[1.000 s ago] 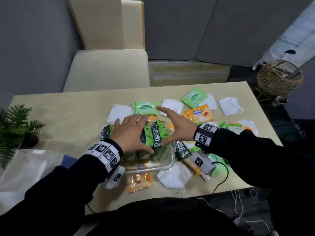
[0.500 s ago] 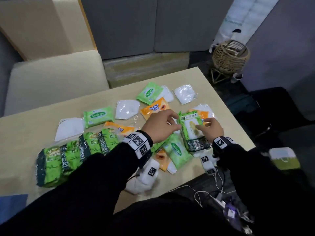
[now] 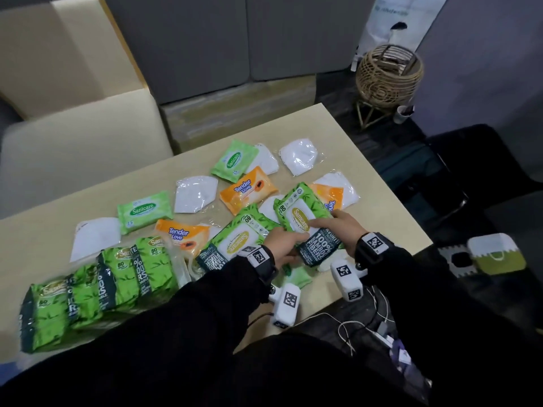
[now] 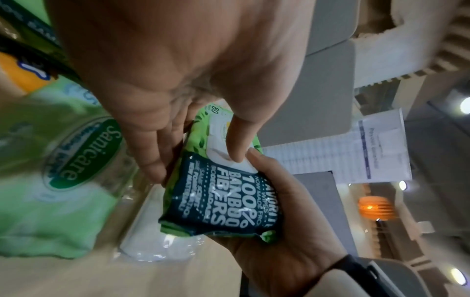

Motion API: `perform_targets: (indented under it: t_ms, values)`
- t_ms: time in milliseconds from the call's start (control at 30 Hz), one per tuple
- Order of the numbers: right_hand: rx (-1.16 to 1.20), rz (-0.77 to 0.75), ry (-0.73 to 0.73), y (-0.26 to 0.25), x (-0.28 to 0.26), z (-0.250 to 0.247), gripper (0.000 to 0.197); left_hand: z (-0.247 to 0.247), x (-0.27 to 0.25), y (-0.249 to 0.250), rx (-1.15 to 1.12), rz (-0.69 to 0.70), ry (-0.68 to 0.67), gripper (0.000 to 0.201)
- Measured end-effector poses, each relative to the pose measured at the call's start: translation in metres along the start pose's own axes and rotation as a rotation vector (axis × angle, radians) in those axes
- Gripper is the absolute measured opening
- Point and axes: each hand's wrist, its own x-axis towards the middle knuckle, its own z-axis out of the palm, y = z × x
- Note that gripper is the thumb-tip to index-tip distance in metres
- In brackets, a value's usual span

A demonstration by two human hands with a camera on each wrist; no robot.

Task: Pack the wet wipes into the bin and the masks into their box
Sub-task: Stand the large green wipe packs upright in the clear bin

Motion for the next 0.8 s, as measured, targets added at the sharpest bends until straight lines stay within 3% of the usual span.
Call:
perform_targets:
  t_ms: [67, 133, 233, 300, 433, 633, 800]
  values:
    - [-0.032, -0.059, -0.050, -0.021, -0.012, -0.001, 0.087, -0.011, -0.011, 0.008, -0.018, 0.034, -0.002, 0.053]
    - [-0.143, -0.176, -0.111, -0.045, -0.028, -0.002, 0.076, -0.030, -0.034, 0.023, 0.037, 0.152, 0.082, 0.081]
    - [-0.280, -0.380, -0.154, -0.084, -0.057, 0.008, 0.056, -0.078, -0.084, 0.046, 0.224, 0.471, 0.353, 0.108]
    - [-0.403, -0.543, -0.192, -0.109, -0.075, 0.023, 0.055, -0.113, -0.126, 0.057, 0.449, 0.652, 0.463, 0.124]
    - [-0.722, -0.795, -0.274, -0.148, -0.116, 0.078, 0.068, -0.162, -0.200, 0.060, 0.816, 0.822, 0.381, 0.110]
    - [-0.906, -0.964, -0.480, -0.162, -0.164, 0.188, 0.069, -0.247, -0.276, 0.023, 0.949, 0.643, 0.463, 0.078]
    - [-0.959, -0.984, -0.519, -0.158, -0.186, 0.255, 0.069, -0.307, -0.311, -0.027, 0.941, 0.581, 0.540, 0.074]
